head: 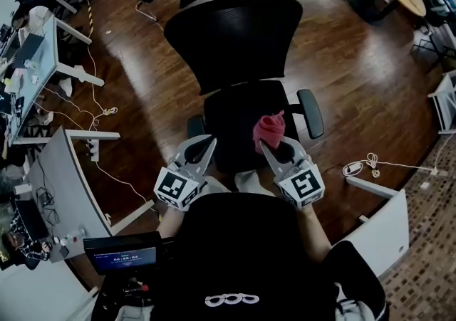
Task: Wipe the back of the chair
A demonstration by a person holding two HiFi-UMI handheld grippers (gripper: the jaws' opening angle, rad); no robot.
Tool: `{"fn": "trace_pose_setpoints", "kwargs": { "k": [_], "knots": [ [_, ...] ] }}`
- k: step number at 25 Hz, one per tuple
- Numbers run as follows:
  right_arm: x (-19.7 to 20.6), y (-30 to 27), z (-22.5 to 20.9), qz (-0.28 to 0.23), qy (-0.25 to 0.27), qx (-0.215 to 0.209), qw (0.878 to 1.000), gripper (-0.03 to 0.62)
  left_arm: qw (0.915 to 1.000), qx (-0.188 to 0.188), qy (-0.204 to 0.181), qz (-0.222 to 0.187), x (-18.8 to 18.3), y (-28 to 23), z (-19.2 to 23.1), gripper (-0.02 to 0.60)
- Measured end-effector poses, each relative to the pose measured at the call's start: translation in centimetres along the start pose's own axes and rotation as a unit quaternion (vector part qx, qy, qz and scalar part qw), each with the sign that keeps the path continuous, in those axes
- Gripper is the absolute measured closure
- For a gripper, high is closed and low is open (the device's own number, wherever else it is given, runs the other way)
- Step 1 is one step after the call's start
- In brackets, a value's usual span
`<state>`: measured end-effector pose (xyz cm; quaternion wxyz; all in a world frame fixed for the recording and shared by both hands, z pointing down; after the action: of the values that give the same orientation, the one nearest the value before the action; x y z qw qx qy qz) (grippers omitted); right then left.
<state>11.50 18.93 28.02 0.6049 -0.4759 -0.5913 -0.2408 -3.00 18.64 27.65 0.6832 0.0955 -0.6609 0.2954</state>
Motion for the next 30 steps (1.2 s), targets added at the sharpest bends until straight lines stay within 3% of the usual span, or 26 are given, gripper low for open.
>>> {"fn": "trace_pose_setpoints", "kwargs": {
  "k": [10,15,22,30],
  "knots": [
    [-0.8,-2.6,-5.8,0.018,0.023,-0.032,0.999,0.543,0.9997,-0.022,-0.012,0.007,-0.6,-5.2,2.1,0.594],
    [-2.9,-6.0,-7.5,0.023,0.039,-0.022,0.999,0.543,0.9999,-0.012,-0.008,0.003,-1.6,-6.3,4.9,0.594],
    [-3.0,-8.6,-8.2,0.024,0.051,-0.012,0.998,0.543,0.9999,0.005,-0.012,0.003,-0.8,-6.6,5.5,0.594],
    [-6.9,-18.0,-12.1,0.028,0.108,0.011,0.994,0.543,0.9997,-0.016,0.014,0.014,0.4,-6.1,9.5,0.594]
  ]
}}
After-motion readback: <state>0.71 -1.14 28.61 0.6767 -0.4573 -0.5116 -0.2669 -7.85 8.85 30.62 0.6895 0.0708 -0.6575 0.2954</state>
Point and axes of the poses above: the fingertips, and each gripper's own axes: y backward along the fingers, z to its left, x out of its underside, the point moved 2 cm from there along y, backward along the fingers, and after that the axes turned 13 degrees about -x, right-handed, at the moved point
